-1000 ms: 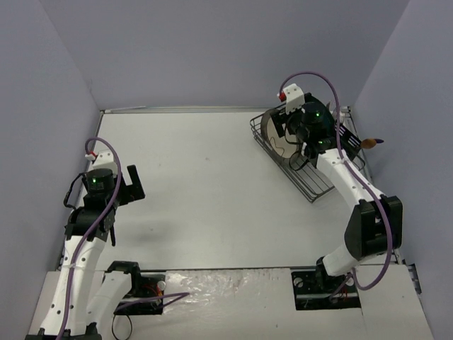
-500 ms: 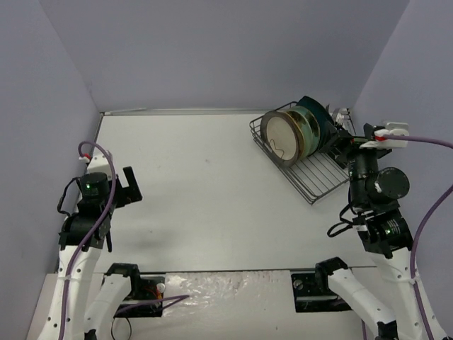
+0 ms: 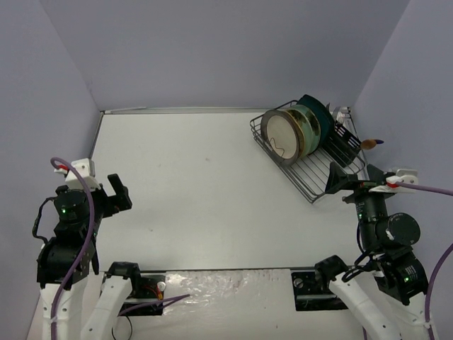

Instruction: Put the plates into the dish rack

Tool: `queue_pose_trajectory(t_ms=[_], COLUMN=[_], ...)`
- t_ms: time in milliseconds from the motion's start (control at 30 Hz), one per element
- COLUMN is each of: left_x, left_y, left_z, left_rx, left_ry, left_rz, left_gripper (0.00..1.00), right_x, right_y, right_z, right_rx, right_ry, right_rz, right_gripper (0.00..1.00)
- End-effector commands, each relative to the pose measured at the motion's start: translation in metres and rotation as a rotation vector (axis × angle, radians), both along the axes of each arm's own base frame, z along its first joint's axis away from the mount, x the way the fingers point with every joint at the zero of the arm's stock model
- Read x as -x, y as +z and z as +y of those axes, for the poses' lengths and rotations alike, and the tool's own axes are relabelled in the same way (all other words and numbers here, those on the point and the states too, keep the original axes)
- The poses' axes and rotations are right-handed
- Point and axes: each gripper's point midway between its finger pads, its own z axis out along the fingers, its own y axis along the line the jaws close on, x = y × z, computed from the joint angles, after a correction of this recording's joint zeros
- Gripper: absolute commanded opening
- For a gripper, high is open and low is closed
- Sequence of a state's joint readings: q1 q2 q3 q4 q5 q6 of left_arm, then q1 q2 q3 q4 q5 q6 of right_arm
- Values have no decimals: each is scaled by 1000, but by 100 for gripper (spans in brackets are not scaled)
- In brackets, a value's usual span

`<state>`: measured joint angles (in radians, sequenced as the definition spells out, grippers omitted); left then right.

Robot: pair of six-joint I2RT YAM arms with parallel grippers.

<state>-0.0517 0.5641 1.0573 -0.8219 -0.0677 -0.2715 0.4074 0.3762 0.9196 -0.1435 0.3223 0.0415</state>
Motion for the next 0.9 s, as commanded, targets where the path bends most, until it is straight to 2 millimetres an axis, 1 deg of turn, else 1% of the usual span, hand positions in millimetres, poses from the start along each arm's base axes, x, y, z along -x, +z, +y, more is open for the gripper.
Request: queue_pose_trajectory(t_ms=[0,100,367,867], left_x=[14,18,14,12], left_y=[18,21,17,15], left_z=[-2,0,3,1], left_rx=[-12,-14,-17,-11], left_ry=[-27,-16,0,-4], left_rz=[-37,-68,-67,-73], left_gripper=[97,97,97,97], right_x=[-1,3,3,-3], right_y=[4,4,2,-2], right_z=[10,9,10,16], right_rx=[0,-25,-23,0], right_ry=[49,54,58,77], right_rz=[-46,-82,-90,-70], right_gripper=[100,100,100,100])
